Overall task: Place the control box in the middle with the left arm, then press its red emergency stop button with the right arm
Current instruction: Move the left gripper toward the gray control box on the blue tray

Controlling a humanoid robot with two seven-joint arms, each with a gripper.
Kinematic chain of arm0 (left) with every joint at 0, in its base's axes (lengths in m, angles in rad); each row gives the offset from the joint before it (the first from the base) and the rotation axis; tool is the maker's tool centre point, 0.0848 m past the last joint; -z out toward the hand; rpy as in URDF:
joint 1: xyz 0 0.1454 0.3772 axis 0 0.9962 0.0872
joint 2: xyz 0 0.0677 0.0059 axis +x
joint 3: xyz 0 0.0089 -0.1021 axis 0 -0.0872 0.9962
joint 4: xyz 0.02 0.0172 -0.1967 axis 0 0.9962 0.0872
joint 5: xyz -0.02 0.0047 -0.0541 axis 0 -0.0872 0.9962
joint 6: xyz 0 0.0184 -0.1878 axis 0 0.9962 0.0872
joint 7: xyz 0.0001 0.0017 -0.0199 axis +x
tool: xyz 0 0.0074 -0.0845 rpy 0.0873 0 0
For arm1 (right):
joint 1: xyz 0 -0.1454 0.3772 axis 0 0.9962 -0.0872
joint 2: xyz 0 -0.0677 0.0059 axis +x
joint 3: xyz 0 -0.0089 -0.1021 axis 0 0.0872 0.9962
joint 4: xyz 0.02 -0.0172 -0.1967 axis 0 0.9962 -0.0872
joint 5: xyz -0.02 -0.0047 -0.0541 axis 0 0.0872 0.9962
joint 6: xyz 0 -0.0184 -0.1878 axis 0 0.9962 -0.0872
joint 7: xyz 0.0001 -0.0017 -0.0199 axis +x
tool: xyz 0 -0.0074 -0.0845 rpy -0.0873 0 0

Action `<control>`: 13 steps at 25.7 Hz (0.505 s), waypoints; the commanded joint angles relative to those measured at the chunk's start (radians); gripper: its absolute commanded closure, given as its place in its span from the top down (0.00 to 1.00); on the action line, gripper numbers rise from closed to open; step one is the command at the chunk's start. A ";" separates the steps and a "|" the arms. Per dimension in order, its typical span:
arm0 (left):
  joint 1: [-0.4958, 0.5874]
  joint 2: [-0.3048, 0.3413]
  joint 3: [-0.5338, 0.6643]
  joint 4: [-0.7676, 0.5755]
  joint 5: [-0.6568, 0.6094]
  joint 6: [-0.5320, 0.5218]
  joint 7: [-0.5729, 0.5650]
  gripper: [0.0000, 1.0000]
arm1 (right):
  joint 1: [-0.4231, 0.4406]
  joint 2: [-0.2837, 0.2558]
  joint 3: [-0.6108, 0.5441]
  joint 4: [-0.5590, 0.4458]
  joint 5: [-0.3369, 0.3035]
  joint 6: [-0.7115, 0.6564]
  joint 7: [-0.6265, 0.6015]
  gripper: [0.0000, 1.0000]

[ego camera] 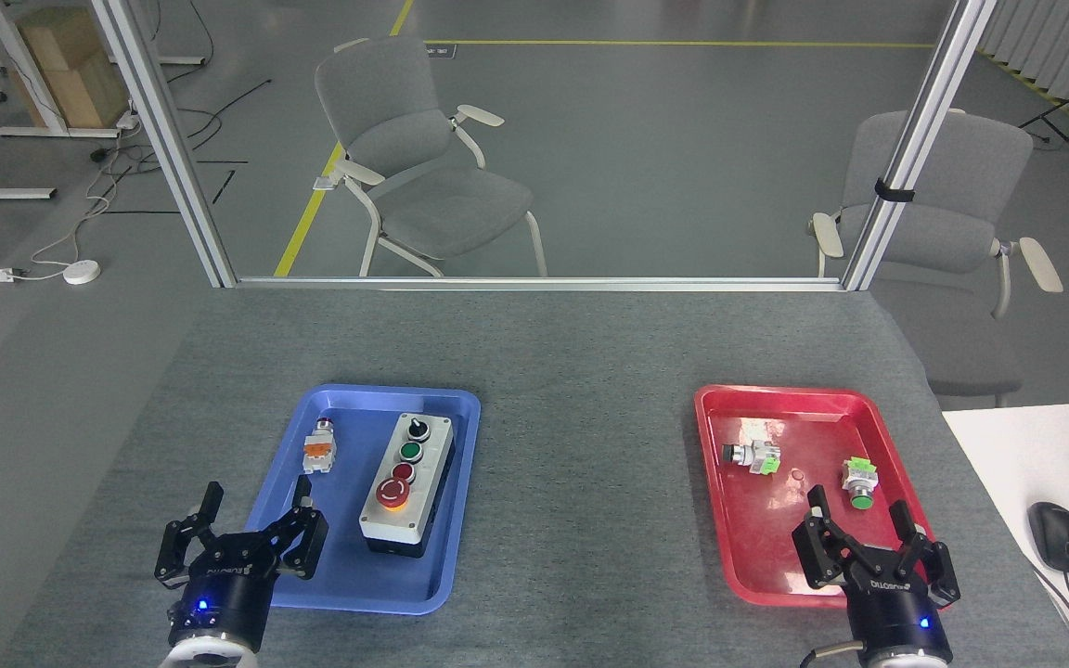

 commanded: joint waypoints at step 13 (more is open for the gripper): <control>0.040 -0.003 -0.005 -0.113 0.095 -0.040 0.012 0.99 | -0.002 0.003 -0.001 0.000 0.000 0.001 0.005 0.99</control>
